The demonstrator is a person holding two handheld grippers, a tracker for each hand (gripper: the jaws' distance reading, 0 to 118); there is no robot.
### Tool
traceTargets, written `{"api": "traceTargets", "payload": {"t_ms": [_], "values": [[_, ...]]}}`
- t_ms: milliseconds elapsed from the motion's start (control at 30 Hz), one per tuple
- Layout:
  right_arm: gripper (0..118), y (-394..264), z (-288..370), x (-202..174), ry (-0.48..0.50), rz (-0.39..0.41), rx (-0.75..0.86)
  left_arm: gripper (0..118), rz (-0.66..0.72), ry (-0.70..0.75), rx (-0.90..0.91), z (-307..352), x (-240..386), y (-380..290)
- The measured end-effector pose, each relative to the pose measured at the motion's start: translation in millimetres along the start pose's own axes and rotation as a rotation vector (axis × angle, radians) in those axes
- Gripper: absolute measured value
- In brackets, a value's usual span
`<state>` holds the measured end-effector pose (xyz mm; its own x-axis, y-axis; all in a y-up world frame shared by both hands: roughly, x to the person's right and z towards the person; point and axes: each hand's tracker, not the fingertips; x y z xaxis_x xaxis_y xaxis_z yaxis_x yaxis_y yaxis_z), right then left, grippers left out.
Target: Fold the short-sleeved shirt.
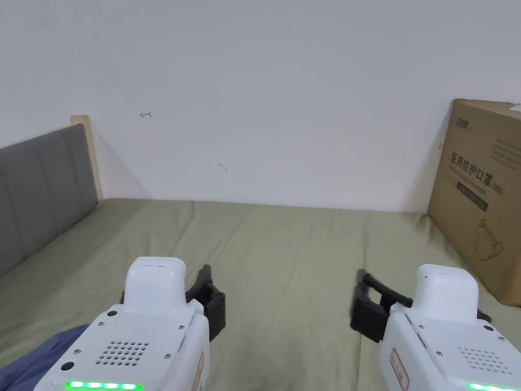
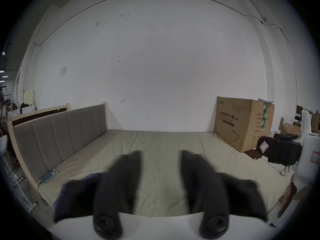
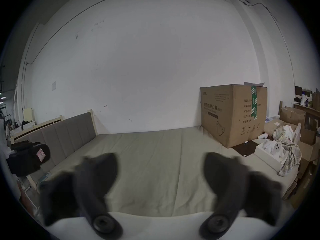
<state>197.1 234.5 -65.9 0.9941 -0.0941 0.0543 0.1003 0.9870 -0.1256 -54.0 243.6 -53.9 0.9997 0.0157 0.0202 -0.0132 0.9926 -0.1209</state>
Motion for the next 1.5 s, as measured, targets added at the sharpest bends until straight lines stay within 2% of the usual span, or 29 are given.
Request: {"api": "traceTargets", "payload": {"t_ms": [67,133,167,200,233,333,467,600,733,833,900,1000,1100,1233,1367,1500], "values": [[15,-3,-3,-1,-0.058,0.038,-0.002,15,-0.002,0.003,0.008,-1,-1,-1],[15,-4,-5,4,-0.006,0.013,-0.022,10,0.016,-0.012,0.006,2,-3,-1],[15,-4,-6,7,0.018,-0.009,-0.039,2,0.042,-0.008,0.019,4,-3,-1],[14,-5,-6,8,0.014,-0.010,-0.029,1,0.068,-0.002,0.031,4,-5,-1],[6,-6,-5,9,0.010,-0.004,-0.020,0,0.073,0.006,0.030,3,-6,0],[2,-6,-3,8,0.003,0.047,0.007,0,0.091,0.009,0.029,-1,-11,3],[0,-4,-1,5,0.023,0.053,0.015,0,0.108,0.016,0.011,-7,-13,4],[0,-2,-2,-2,0.003,0.120,0.028,0,0.065,0.029,0.002,-10,-10,2],[0,1,-4,-14,0.056,0.124,0.017,0,0.074,0.038,0.002,-6,-19,6],[0,4,-8,-33,0.102,0.162,0.026,0,0.065,0.110,0.012,2,-35,10],[0,4,-13,-50,0.166,0.152,0.025,0,0.077,0.144,0.016,13,-51,12],[0,2,-18,-82,0.265,0.136,0.009,0,0.070,0.256,0.019,33,-80,14],[0,-3,-18,-116,0.351,0.173,0.002,0,0.065,0.366,0.013,54,-110,13],[0,-9,-15,-152,0.465,0.177,-0.029,0,0.078,0.501,-0.006,76,-144,15],[0,-15,-14,-173,0.523,0.186,-0.050,0,0.114,0.532,-0.004,91,-162,12],[0,-21,-17,-182,0.545,0.189,-0.070,0,0.083,0.564,-0.034,90,-166,6]]}}
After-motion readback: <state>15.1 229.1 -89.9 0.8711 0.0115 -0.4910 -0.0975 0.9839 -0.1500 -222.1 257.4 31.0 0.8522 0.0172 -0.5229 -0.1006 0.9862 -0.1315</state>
